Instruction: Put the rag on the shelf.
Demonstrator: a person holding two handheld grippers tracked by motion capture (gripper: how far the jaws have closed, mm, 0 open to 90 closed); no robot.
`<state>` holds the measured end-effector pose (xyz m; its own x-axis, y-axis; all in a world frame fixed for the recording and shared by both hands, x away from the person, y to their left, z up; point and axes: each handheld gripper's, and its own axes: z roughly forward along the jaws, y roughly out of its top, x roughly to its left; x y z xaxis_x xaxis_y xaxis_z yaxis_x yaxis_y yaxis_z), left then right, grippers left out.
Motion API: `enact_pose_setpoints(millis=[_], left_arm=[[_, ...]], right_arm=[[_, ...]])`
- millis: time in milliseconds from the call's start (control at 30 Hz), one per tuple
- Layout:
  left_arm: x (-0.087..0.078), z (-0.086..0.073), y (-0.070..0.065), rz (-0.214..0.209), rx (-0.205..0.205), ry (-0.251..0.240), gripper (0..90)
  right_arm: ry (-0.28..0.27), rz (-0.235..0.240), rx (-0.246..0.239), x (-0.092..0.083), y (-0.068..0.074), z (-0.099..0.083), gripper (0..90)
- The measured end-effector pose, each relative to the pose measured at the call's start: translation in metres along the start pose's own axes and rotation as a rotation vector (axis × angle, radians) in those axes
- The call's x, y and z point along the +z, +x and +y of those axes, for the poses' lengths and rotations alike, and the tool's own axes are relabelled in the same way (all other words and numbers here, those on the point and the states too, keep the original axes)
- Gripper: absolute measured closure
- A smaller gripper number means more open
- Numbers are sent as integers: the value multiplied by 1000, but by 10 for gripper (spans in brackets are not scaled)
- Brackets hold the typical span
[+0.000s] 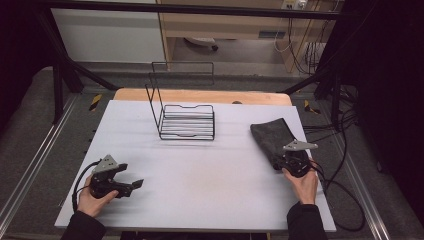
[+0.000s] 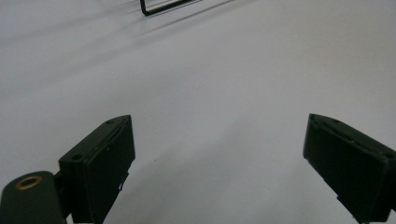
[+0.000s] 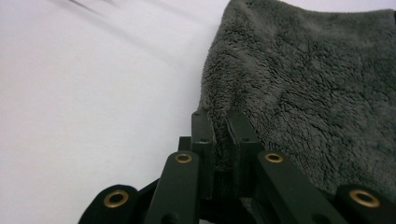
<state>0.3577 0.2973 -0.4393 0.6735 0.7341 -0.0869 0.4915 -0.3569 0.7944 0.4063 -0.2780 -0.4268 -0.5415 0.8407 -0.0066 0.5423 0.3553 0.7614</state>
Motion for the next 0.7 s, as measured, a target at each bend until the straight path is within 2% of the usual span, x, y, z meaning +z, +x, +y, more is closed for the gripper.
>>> enact_pose_setpoints(millis=[300,700], left_arm=[[0,0,0,1,-1,2,91],[0,0,0,0,-5,6,88]], right_arm=[[-11,65,18,-3,20,-2,838],[-11,143,2,-1,57,0,837]])
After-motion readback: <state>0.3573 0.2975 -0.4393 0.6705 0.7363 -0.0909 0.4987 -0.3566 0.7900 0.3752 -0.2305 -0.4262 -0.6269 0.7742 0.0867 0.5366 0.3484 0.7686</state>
